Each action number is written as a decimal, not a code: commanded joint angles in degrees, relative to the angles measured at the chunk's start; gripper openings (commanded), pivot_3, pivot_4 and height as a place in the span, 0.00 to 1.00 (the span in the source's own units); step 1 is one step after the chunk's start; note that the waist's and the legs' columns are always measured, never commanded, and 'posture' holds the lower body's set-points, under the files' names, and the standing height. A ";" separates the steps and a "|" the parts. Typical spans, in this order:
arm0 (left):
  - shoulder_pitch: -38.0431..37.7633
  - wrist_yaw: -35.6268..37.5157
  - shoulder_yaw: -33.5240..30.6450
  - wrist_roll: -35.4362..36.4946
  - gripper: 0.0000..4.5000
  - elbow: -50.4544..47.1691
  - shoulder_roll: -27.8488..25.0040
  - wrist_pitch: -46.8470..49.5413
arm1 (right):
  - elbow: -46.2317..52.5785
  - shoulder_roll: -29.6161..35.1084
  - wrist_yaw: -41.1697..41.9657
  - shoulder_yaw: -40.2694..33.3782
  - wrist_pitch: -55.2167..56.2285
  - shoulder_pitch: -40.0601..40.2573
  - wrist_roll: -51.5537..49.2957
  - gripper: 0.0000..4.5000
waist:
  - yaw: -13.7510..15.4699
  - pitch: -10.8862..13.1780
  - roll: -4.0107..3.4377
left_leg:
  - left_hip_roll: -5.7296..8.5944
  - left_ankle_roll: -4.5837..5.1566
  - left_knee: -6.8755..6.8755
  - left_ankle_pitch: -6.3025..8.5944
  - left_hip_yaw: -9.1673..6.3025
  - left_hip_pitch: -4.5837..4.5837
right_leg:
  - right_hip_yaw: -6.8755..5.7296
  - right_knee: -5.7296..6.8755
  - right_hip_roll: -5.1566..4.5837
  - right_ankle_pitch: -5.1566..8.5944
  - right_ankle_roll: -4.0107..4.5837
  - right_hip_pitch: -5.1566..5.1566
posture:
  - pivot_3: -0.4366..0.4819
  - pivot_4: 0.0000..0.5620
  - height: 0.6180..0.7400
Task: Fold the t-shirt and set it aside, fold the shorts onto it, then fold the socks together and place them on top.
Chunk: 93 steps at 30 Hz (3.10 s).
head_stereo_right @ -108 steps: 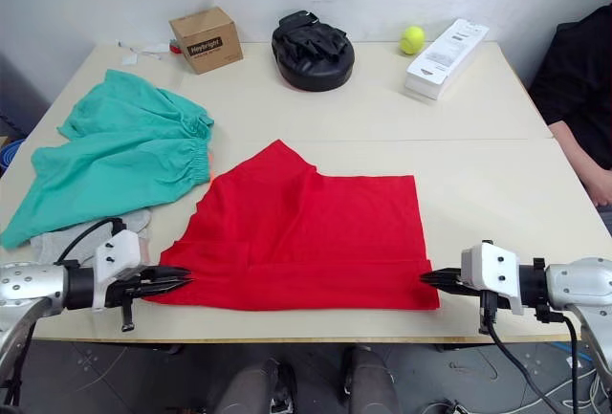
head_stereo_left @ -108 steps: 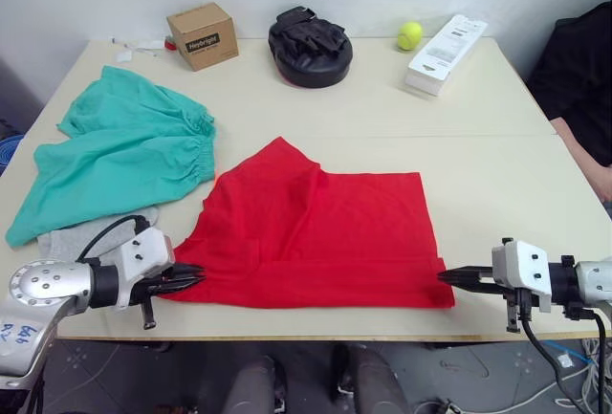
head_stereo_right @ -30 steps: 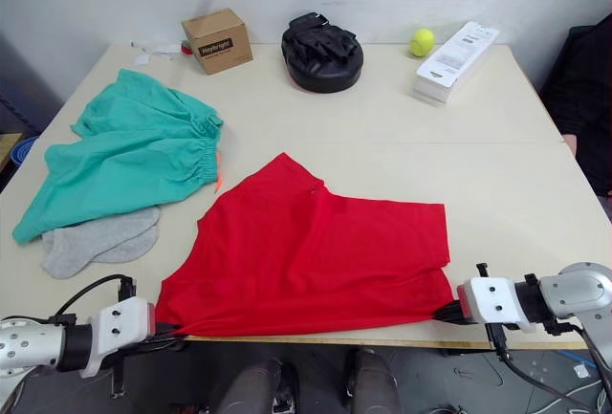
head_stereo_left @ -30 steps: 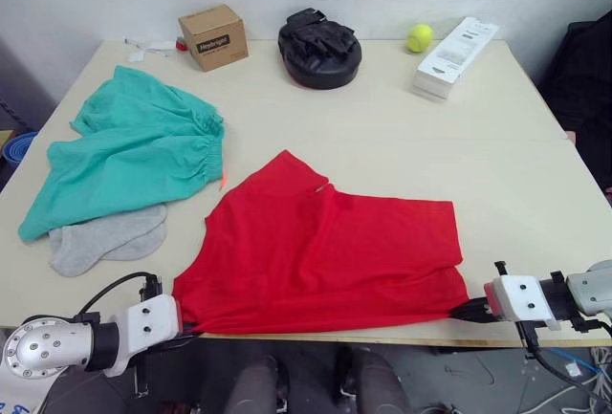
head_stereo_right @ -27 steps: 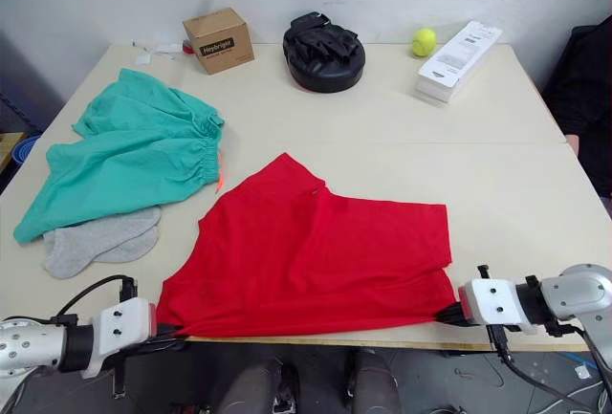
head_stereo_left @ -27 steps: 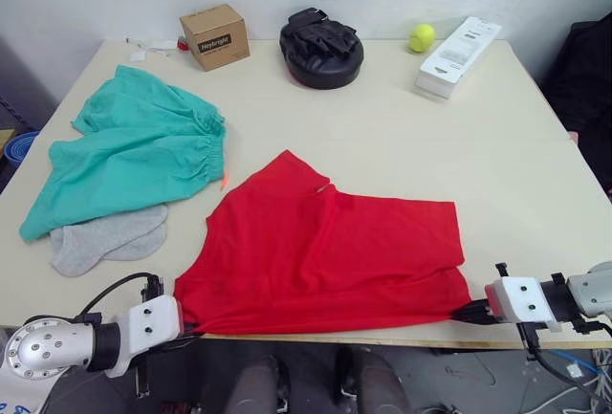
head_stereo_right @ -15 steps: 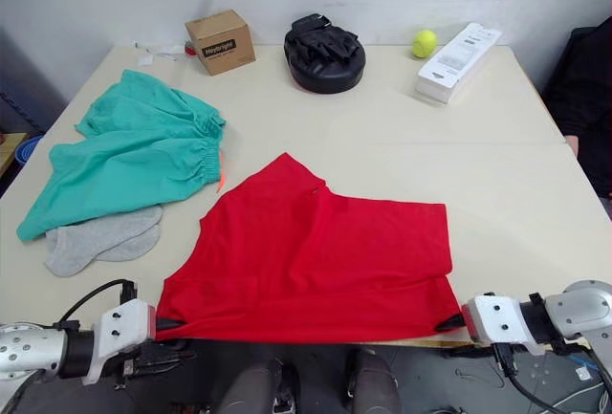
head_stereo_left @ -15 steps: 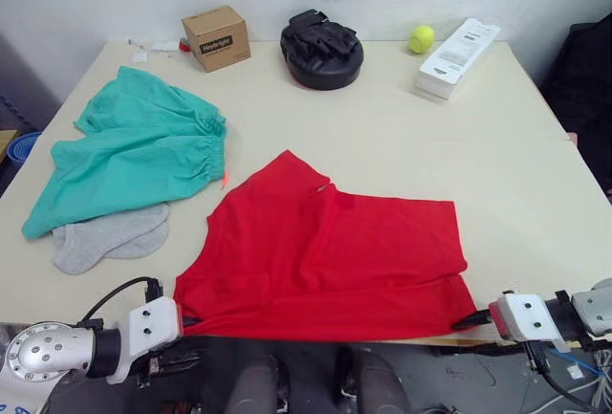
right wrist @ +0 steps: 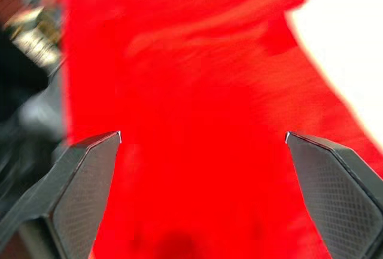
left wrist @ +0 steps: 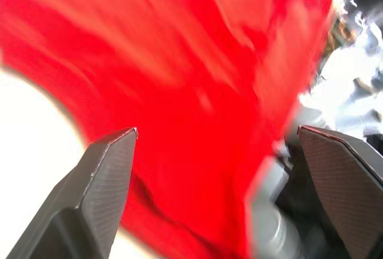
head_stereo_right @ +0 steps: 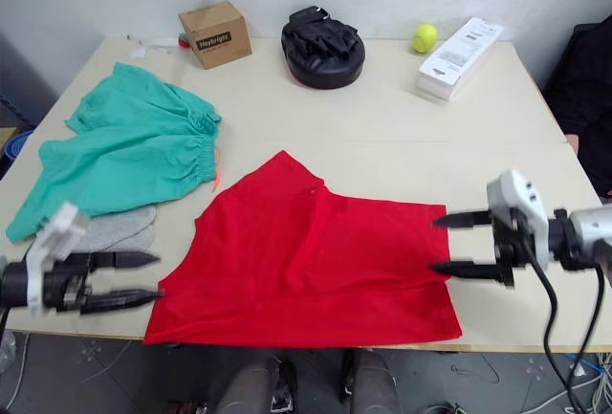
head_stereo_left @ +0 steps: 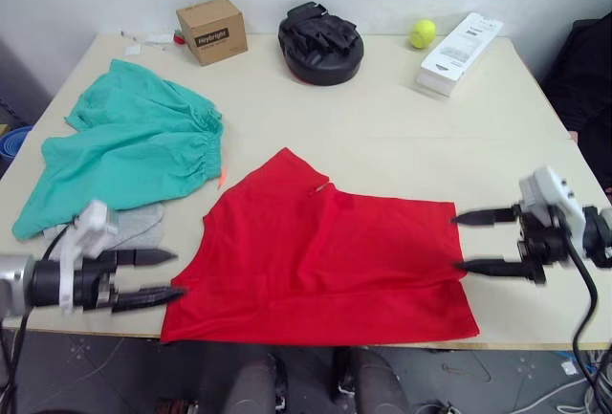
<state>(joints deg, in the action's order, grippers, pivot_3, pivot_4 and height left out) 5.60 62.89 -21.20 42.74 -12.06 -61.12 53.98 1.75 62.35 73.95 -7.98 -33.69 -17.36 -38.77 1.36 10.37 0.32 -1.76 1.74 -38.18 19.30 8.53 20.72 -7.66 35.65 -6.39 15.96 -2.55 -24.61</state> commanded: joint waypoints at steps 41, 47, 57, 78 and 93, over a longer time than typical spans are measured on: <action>45.57 -0.36 27.62 -32.78 0.00 58.22 25.00 -21.07 | -39.80 -17.01 -6.90 15.34 8.51 -27.51 32.96 0.00 | -2.72 -0.02 0.17 | 0.07 0.22 -1.09 -0.30 0.43 0.88 | 0.32 0.90 0.14 -0.33 -0.48 -0.73 | 0.48 0.27 1.00; 47.53 -3.76 23.55 -32.31 0.00 60.23 24.53 -25.61 | -41.84 -18.18 -10.17 11.89 12.74 -30.38 32.14 0.00 | -2.96 -0.02 0.18 | 0.08 0.24 -1.09 -0.32 0.45 0.85 | 0.34 0.98 0.10 -0.33 -0.48 -0.73 | 0.48 0.27 1.00; 44.22 -4.48 18.53 -30.28 0.00 54.54 23.64 -28.97 | -42.24 -18.40 -11.48 10.06 22.74 -29.70 32.52 0.00 | -3.00 -0.01 0.18 | 0.08 0.24 -1.03 -0.32 0.51 0.86 | 0.35 0.96 0.10 -0.33 -0.48 -0.77 | 0.48 0.27 1.00; 18.61 -6.91 17.39 -39.19 0.00 31.30 14.99 -64.66 | -27.66 -10.91 0.03 3.98 70.38 -5.36 29.38 0.00 | -2.88 -0.01 0.18 | 0.08 0.26 -0.97 -0.28 0.62 0.69 | 0.49 0.75 0.05 -0.33 -0.47 -0.73 | 0.48 0.27 1.00; 18.14 -23.47 16.45 -48.08 0.00 34.13 16.06 -83.87 | -42.67 -10.64 -7.90 6.78 92.08 -9.80 36.44 0.00 | -2.92 -0.01 0.18 | 0.06 0.30 -0.94 -0.24 0.83 0.45 | 0.71 0.84 0.00 -0.30 -0.43 -0.72 | 0.48 0.27 1.00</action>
<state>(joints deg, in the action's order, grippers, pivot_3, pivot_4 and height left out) 21.74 43.33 -3.32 -3.87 21.33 -44.96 -27.19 -39.55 50.87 68.75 -0.11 56.66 -25.59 -2.90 -1.56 10.36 0.50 -1.70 2.04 -39.12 19.06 9.36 21.17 -6.95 36.50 -6.38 15.65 -2.98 -25.33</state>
